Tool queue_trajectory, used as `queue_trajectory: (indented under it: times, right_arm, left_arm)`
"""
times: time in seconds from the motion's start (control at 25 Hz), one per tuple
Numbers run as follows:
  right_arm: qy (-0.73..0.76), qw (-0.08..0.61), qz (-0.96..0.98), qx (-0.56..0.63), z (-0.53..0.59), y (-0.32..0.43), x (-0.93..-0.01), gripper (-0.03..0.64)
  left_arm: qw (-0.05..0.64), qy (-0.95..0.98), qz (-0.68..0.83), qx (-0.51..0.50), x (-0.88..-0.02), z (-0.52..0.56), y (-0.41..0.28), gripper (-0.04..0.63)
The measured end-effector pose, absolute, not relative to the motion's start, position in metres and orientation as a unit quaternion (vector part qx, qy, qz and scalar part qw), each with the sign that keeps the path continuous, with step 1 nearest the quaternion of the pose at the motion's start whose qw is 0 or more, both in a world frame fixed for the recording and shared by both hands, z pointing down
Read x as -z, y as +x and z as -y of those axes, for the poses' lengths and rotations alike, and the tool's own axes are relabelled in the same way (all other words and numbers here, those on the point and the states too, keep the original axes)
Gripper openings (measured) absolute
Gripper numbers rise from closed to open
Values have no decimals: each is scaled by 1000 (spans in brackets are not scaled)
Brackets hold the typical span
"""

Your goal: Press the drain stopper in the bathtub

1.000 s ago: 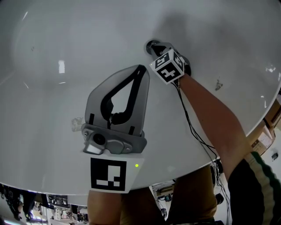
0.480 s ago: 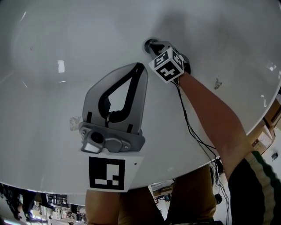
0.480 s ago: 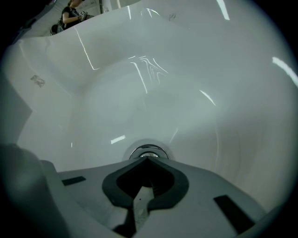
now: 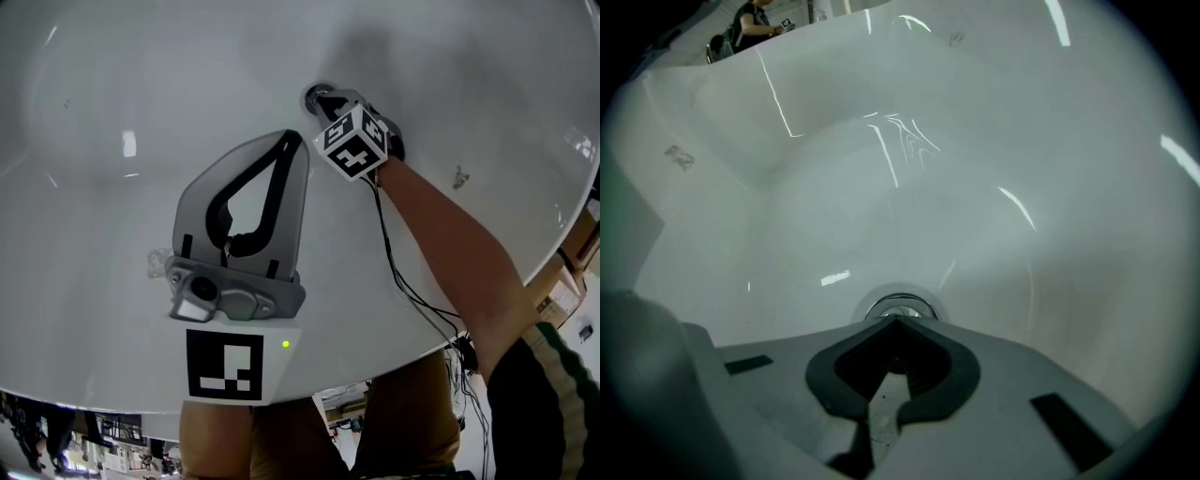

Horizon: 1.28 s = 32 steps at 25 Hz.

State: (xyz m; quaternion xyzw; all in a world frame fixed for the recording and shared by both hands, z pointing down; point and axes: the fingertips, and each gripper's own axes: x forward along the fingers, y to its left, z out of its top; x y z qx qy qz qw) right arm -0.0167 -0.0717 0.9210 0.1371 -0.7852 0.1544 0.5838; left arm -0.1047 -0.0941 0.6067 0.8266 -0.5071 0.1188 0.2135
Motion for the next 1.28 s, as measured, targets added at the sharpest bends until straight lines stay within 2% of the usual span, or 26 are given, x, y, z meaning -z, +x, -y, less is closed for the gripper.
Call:
queue_trajectory:
  times: [0.72,0.92,0.96,1.0,1.04,1.28]
  right_arm:
    - [143,576,794,-135,72,-18,-916,17]
    - [157,573,796,-116,82,-11,-914,127]
    - [152,570,797,-129,82,-11,-914,158]
    - [142,569,797,-144,79,-12,-916,220]
    - [130,570,796,-155,75,-13,-917,236]
    - [110,594,786,-133,69,-16,-927,235]
  left_arm:
    - [234,822,506,-113,-613,93,-107,9]
    - [239,821,507,-109,-613,94,-108,9]
    - [239,821,507,-108,-612,94,-108,9]
    - [239,821,506,-108,-612,94,-108,9]
    - [240,822,506,-108,-612,93,-108,9]
    - [247,822,503,-98,-612,93,-105,9]
